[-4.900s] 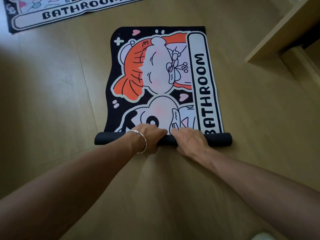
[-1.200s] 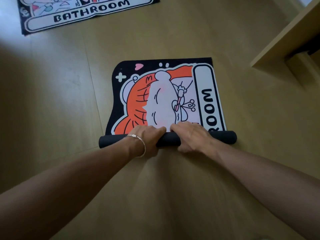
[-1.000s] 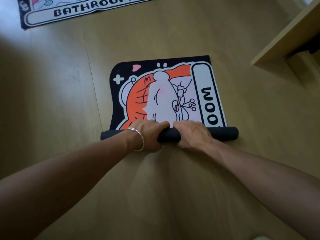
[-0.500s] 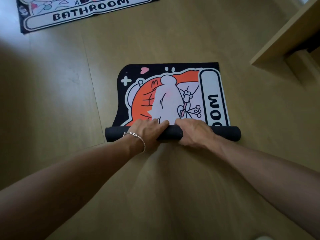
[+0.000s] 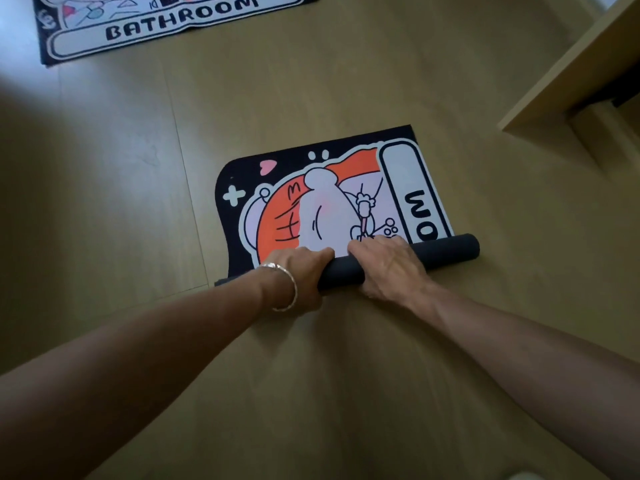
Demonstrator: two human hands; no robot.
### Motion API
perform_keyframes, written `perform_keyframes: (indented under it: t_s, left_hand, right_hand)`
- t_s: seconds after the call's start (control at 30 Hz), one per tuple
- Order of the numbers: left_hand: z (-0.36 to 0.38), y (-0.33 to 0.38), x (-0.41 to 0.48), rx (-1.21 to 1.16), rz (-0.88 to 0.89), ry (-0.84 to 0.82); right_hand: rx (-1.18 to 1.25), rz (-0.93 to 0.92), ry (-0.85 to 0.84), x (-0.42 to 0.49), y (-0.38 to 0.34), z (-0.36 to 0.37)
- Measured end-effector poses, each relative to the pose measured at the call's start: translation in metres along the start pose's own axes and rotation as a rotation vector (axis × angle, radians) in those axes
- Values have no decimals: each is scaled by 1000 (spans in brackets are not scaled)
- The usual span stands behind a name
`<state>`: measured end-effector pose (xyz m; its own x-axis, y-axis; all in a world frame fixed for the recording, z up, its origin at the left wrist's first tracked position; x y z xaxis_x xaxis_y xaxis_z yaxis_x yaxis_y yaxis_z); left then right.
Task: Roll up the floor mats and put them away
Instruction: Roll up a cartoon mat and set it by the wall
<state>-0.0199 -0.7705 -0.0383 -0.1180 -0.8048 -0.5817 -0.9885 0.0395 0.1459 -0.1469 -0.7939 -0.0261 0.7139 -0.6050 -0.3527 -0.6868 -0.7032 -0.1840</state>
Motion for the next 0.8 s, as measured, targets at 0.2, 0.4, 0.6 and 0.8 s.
perform_keyframes:
  t_s: [0.2, 0.4, 0.6, 0.8]
  left_hand:
    - [-4, 3, -4, 39, 17, 79]
    - [3, 3, 1, -58, 3, -66]
    - [-3, 14, -10, 105, 15, 153]
    - [2, -8, -9, 46, -28, 119]
  right_hand:
    - [87, 63, -126, 4, 6, -1]
    - [21, 1, -92, 2, 1, 0]
    - [124, 56, -268, 2, -1, 1]
    - [103, -19, -173, 2, -16, 3]
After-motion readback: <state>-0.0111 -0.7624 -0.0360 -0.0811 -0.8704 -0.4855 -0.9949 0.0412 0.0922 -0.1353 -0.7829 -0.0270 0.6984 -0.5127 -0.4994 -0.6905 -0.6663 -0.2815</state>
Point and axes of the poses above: each hand's wrist, its own x-axis towards the middle knuckle, its own z-axis out of the palm, y = z × x, the point moved 5 cm from there along x, towards the middle knuckle, and after that the axes turned 11 degrees about -z, right-handed, at the moved point
